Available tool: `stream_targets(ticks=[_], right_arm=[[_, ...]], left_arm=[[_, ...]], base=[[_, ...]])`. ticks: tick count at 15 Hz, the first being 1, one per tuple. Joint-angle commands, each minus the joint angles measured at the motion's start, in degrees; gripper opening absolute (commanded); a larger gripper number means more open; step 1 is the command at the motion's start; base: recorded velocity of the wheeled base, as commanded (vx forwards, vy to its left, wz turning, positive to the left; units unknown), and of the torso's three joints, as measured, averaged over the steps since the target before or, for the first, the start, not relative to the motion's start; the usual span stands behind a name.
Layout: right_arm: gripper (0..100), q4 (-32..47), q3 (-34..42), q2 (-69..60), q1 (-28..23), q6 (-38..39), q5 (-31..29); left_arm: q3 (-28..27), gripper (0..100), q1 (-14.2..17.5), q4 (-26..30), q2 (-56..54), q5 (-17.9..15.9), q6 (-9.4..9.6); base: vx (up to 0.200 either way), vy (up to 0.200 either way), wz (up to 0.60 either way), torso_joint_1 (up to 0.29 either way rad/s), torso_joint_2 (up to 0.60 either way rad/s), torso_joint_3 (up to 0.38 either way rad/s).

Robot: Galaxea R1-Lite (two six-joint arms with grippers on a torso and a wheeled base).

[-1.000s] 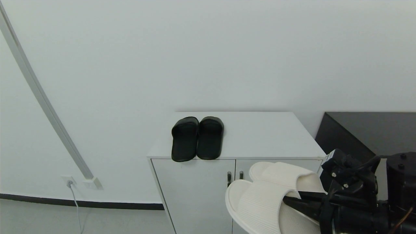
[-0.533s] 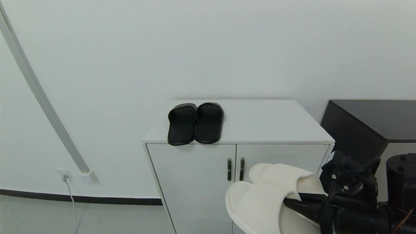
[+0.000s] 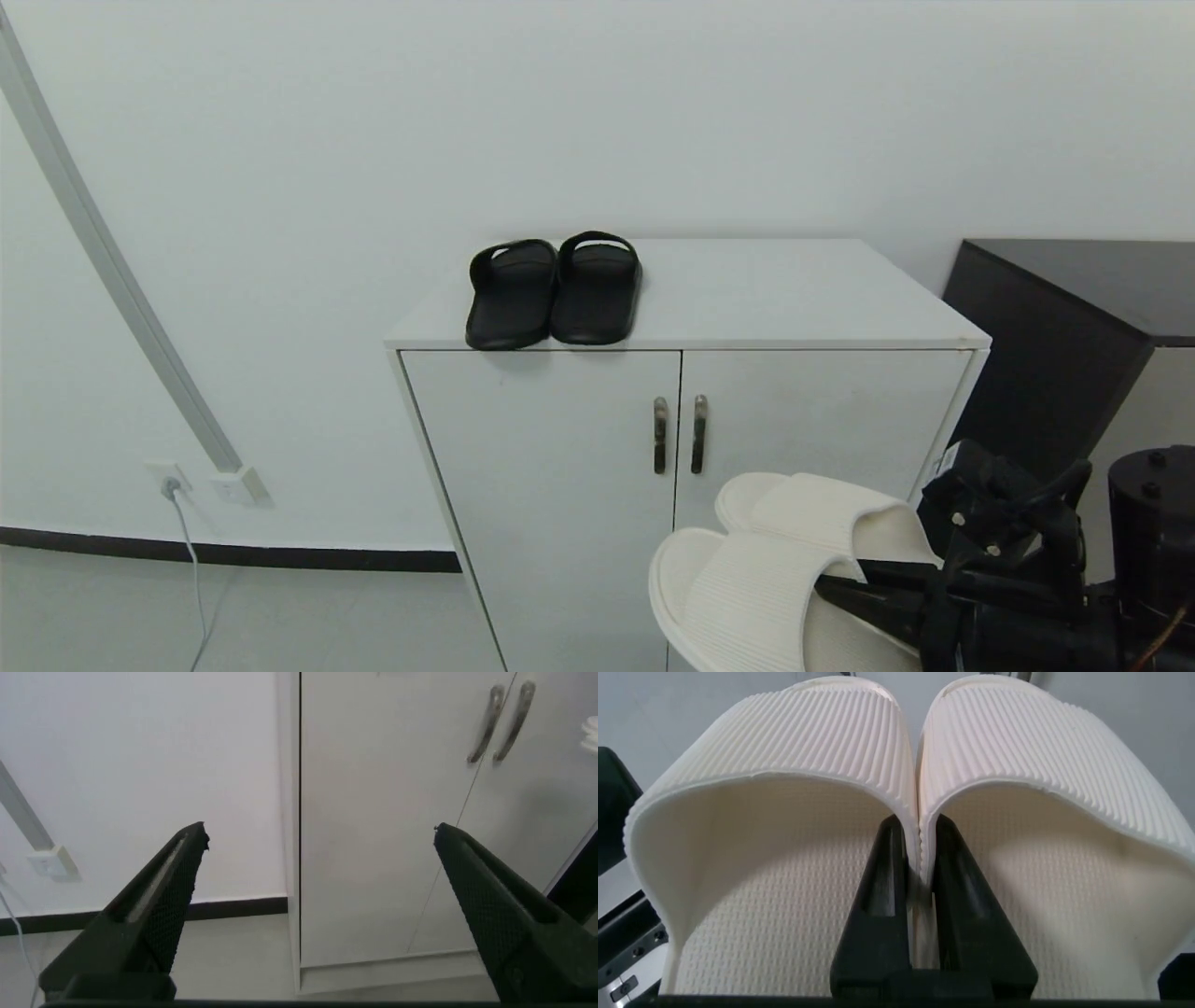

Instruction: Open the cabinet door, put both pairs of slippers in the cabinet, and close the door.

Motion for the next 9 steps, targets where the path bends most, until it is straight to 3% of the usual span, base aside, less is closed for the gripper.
stream_targets(ticks=[1,9], right_arm=[[0,0.0,0.3,0.0,0.0,0.0,0.0],[0,-0.2,1.0,-0.1,0.0,-0.3,0.1]], left_arm=[[-0.1,100,0.0,0.0,0.1,0.0,0.02],[0.0,100,0.0,0.0,0.1,-0.1,0.02]], base=[[0.0,0.0,0.0,-0.159,0.49,0.32],[0.0,0.0,0.0,-0.131,0.47,0.335]])
